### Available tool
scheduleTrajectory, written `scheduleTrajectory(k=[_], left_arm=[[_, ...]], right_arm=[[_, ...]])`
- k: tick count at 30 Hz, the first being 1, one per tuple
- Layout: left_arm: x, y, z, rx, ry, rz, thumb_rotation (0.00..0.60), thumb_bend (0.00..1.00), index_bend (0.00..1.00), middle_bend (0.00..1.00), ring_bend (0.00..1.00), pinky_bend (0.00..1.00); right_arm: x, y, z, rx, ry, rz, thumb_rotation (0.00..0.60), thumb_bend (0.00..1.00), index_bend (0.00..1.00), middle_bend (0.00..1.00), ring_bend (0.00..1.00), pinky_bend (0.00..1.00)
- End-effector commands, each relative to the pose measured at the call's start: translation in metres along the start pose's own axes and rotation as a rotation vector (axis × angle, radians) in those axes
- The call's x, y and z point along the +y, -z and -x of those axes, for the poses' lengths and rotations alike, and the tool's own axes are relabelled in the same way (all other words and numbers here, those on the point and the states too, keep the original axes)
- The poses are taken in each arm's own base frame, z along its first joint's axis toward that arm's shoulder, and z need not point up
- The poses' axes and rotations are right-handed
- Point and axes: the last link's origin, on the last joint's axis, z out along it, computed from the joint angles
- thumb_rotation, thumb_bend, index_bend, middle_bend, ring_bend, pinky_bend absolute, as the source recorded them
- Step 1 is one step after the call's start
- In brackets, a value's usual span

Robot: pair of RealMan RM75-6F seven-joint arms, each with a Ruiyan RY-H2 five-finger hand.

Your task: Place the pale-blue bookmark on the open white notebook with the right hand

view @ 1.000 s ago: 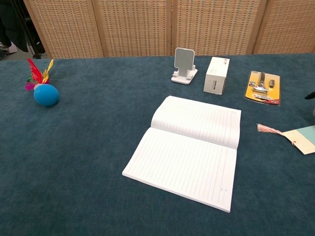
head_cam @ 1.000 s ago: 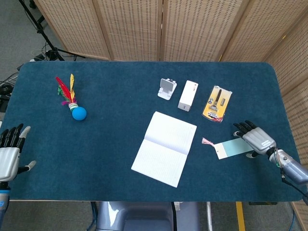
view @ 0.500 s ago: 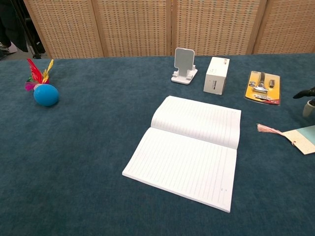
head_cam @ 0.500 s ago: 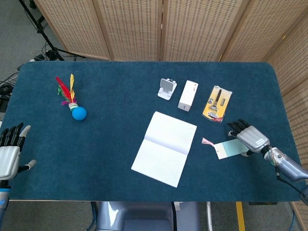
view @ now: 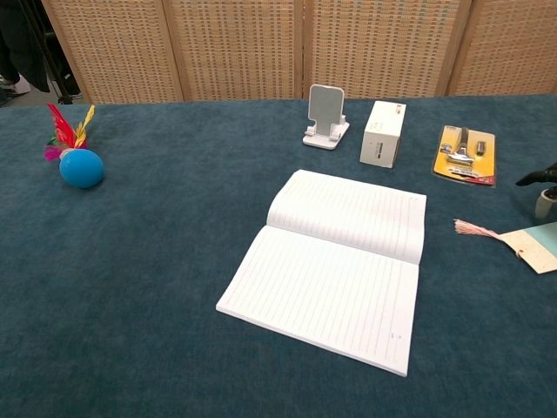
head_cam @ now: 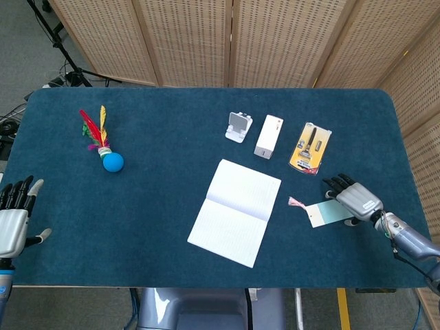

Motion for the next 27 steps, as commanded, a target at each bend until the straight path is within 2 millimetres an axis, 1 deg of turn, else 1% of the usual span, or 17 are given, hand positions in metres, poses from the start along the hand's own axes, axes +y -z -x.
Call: scheduleTrajectory(k=[1,6,9,15,20,23,27], left_arm=[[0.001,0.000,0.000,-0.001,0.001,0.003,0.600,0.00,0.00,0.00,0.00,0.00],[0.001,0.000,0.000,0.000,0.002,0.005,0.600,0.00,0.00,0.00,0.00,0.00],[0.001,0.001,0.000,-0.001,0.002,0.005,0.600,0.00,0.00,0.00,0.00,0.00],[0.000,0.000,0.000,-0.002,0.005,0.004,0.600,0.00,0.00,0.00,0.00,0.00],[0.001,0.001,0.000,-0.003,0.006,0.005,0.600,0.00,0.00,0.00,0.00,0.00],[0.001,0.001,0.000,-0.002,0.007,0.007,0.600,0.00,0.00,0.00,0.00,0.00],[0.001,0.002,0.000,-0.003,0.007,0.008,0.600,0.00,0.00,0.00,0.00,0.00]], right_arm=[[-0.002,-0.002,0.000,0.003,0.001,-0.005,0.600,0.00,0.25,0.00,0.00,0.00],[-0.005,-0.006,0.002,-0.003,0.004,-0.011,0.600,0.00,0.26,0.00,0.00,0.00],[-0.007,-0.008,0.003,-0.006,0.006,-0.014,0.600,0.00,0.29,0.00,0.00,0.00],[-0.010,-0.013,0.006,0.001,-0.002,-0.009,0.600,0.00,0.42,0.00,0.00,0.00],[-0.010,-0.011,0.006,0.012,-0.020,-0.006,0.600,0.08,0.49,0.00,0.00,0.00],[-0.011,-0.010,0.004,0.034,-0.047,-0.006,0.600,0.12,0.51,0.00,0.00,0.00],[-0.013,-0.008,0.002,0.059,-0.073,-0.014,0.600,0.14,0.51,0.00,0.00,0.00]])
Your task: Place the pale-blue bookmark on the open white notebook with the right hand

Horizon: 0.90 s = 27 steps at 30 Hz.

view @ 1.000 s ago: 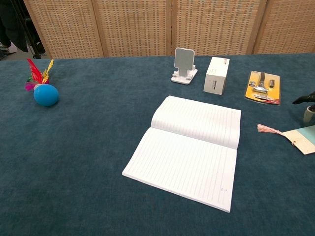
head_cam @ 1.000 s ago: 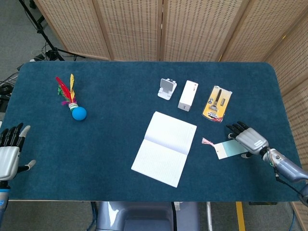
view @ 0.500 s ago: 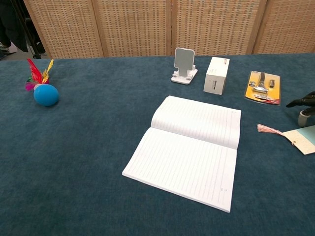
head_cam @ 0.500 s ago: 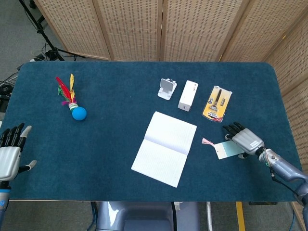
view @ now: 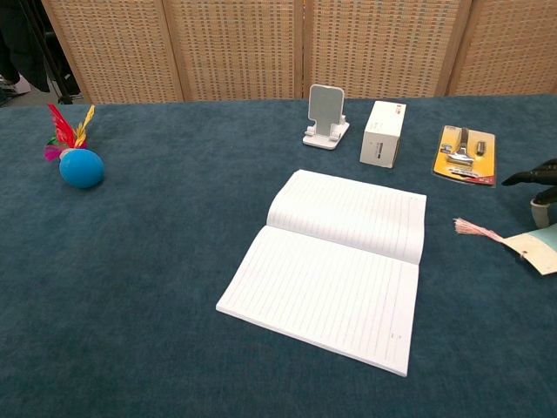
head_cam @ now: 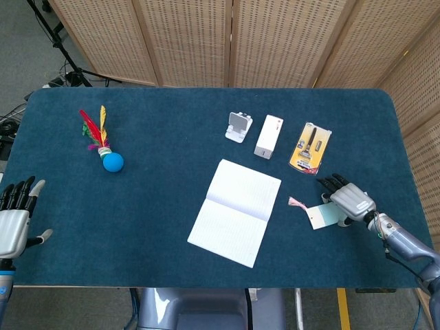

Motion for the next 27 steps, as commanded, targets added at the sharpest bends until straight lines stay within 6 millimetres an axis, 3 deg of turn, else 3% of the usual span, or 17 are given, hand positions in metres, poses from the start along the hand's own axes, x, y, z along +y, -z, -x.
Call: scheduleTrajectory(k=[1,9,13,19,27], left_arm=[[0.000,0.000,0.000,0.000,0.001,0.001,0.600,0.00,0.00,0.00,0.00,0.00],[0.000,0.002,-0.002,0.005,0.009,0.005,0.600,0.00,0.00,0.00,0.00,0.00],[0.000,0.002,-0.003,0.001,0.011,0.008,0.600,0.00,0.00,0.00,0.00,0.00],[-0.001,0.003,-0.006,0.005,0.022,0.015,0.600,0.00,0.00,0.00,0.00,0.00],[-0.005,0.007,-0.013,0.006,0.061,0.022,0.600,0.00,0.00,0.00,0.00,0.00]], right_arm=[[-0.001,0.001,-0.001,0.014,-0.015,-0.003,0.600,0.15,0.51,0.00,0.00,0.00],[-0.004,0.001,-0.007,0.039,-0.038,-0.008,0.600,0.16,0.51,0.00,0.00,0.00],[-0.003,0.002,-0.020,0.088,-0.066,-0.007,0.600,0.16,0.51,0.00,0.00,0.00],[-0.011,0.001,-0.053,0.185,-0.139,-0.020,0.600,0.17,0.51,0.00,0.00,0.00],[-0.046,-0.006,-0.110,0.301,-0.262,-0.035,0.600,0.19,0.51,0.00,0.00,0.00]])
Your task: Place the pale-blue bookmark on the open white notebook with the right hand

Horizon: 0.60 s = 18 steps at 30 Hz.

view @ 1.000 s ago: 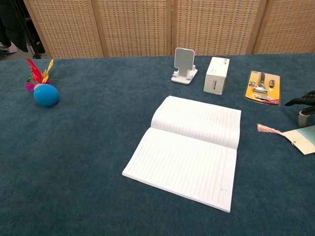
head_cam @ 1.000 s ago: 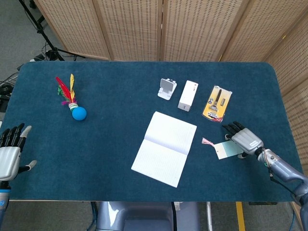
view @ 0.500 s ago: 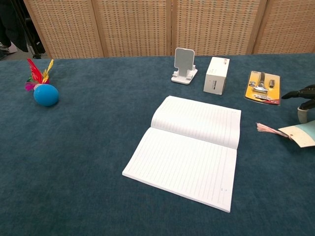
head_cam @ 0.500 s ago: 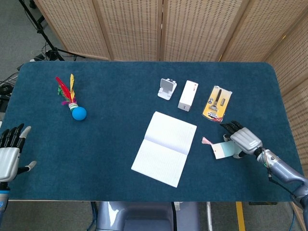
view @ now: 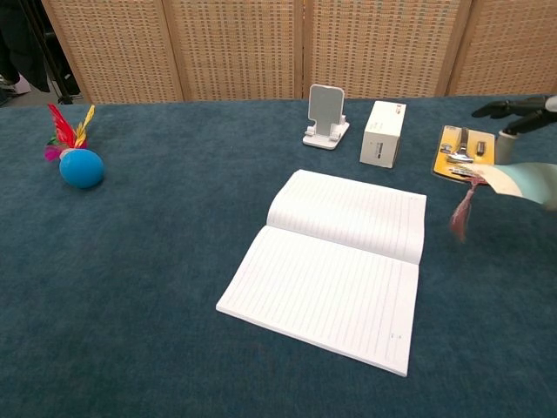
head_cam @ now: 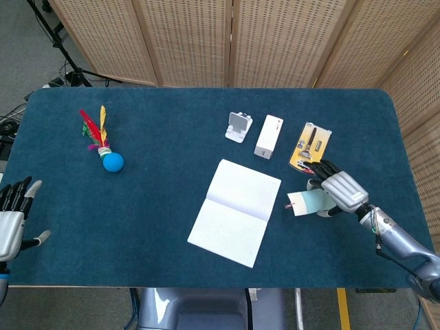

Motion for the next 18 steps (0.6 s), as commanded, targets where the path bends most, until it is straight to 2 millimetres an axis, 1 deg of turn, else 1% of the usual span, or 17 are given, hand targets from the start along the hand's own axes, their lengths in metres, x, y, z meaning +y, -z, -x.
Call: scheduleTrajectory(k=[1,5,8,10,12,13,16,18], left_arm=[[-0.002,0.001,-0.002,-0.006,0.013,0.002,0.600,0.00,0.00,0.00,0.00,0.00],[-0.003,0.001,-0.003,-0.012,0.024,0.007,0.600,0.00,0.00,0.00,0.00,0.00],[-0.003,0.002,-0.003,-0.017,0.029,0.012,0.600,0.00,0.00,0.00,0.00,0.00],[-0.003,0.002,-0.004,-0.020,0.034,0.015,0.600,0.00,0.00,0.00,0.00,0.00],[-0.003,0.003,-0.005,-0.020,0.038,0.016,0.600,0.00,0.00,0.00,0.00,0.00],[-0.004,0.004,-0.005,-0.020,0.043,0.018,0.600,0.00,0.00,0.00,0.00,0.00],[-0.004,0.005,-0.007,-0.024,0.050,0.026,0.600,0.00,0.00,0.00,0.00,0.00],[-0.005,0.006,-0.007,-0.024,0.054,0.028,0.600,0.00,0.00,0.00,0.00,0.00]], right_arm=[[-0.026,-0.016,-0.040,0.092,-0.049,0.008,0.600,0.20,0.51,0.00,0.00,0.00],[-0.049,-0.029,-0.060,0.145,-0.066,0.002,0.600,0.21,0.51,0.00,0.00,0.00],[-0.061,-0.039,-0.071,0.172,-0.064,0.007,0.600,0.21,0.51,0.00,0.00,0.00],[-0.072,-0.049,-0.079,0.184,-0.072,0.011,0.600,0.21,0.51,0.00,0.00,0.00],[-0.082,-0.057,-0.084,0.185,-0.080,0.015,0.600,0.21,0.51,0.00,0.00,0.00],[-0.092,-0.065,-0.087,0.178,-0.076,0.019,0.600,0.21,0.51,0.00,0.00,0.00],[-0.111,-0.080,-0.092,0.166,-0.046,0.033,0.600,0.21,0.51,0.00,0.00,0.00],[-0.121,-0.088,-0.093,0.158,-0.034,0.045,0.600,0.21,0.51,0.00,0.00,0.00]])
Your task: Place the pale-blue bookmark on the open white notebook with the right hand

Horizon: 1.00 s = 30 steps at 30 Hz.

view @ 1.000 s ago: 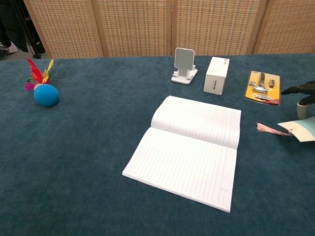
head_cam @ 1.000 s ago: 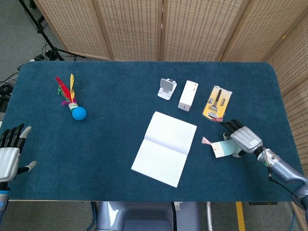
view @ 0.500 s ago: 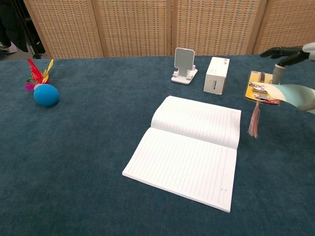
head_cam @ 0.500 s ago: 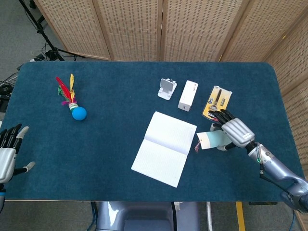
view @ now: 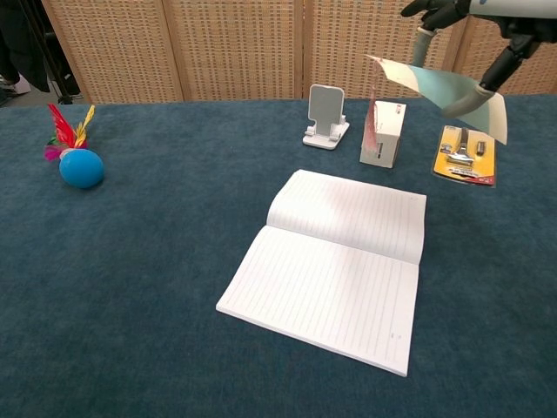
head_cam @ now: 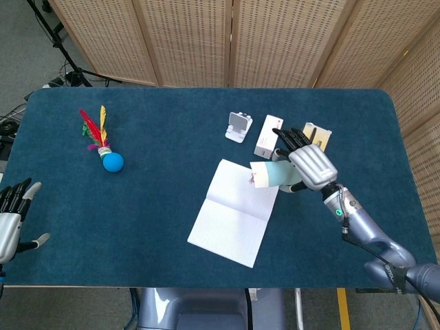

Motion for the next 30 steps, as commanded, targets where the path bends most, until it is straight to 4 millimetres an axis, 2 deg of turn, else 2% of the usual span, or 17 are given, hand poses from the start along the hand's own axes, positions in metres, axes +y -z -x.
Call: scheduleTrajectory(k=[1,4,11,18,20,24,30], left_arm=[[-0.001,0.001,-0.001,-0.001,0.005,0.004,0.600,0.00,0.00,0.00,0.00,0.00],[-0.002,0.001,-0.003,0.000,0.012,0.000,0.600,0.00,0.00,0.00,0.00,0.00],[-0.006,0.000,-0.004,-0.001,0.023,-0.016,0.600,0.00,0.00,0.00,0.00,0.00],[-0.007,-0.003,-0.002,-0.011,0.020,-0.028,0.600,0.00,0.00,0.00,0.00,0.00],[-0.008,-0.006,-0.002,-0.011,0.023,-0.040,0.600,0.00,0.00,0.00,0.00,0.00],[-0.010,-0.008,-0.003,-0.015,0.026,-0.052,0.600,0.00,0.00,0.00,0.00,0.00],[-0.015,-0.013,0.000,-0.031,0.024,-0.073,0.600,0.00,0.00,0.00,0.00,0.00]], right_arm=[[-0.041,-0.029,-0.003,-0.027,0.017,0.013,0.600,0.22,0.51,0.00,0.00,0.00],[-0.055,-0.039,0.001,-0.050,0.019,0.055,0.600,0.26,0.53,0.00,0.00,0.00],[-0.110,-0.052,0.015,-0.081,-0.024,0.145,0.600,0.31,0.55,0.00,0.00,0.00],[-0.161,-0.065,0.047,-0.153,-0.050,0.183,0.600,0.34,0.55,0.00,0.00,0.00],[-0.179,-0.071,0.063,-0.180,-0.038,0.173,0.600,0.34,0.55,0.00,0.00,0.00],[-0.187,-0.080,0.080,-0.199,-0.020,0.189,0.600,0.35,0.55,0.00,0.00,0.00],[-0.189,-0.087,0.092,-0.218,-0.013,0.232,0.600,0.38,0.55,0.00,0.00,0.00]])
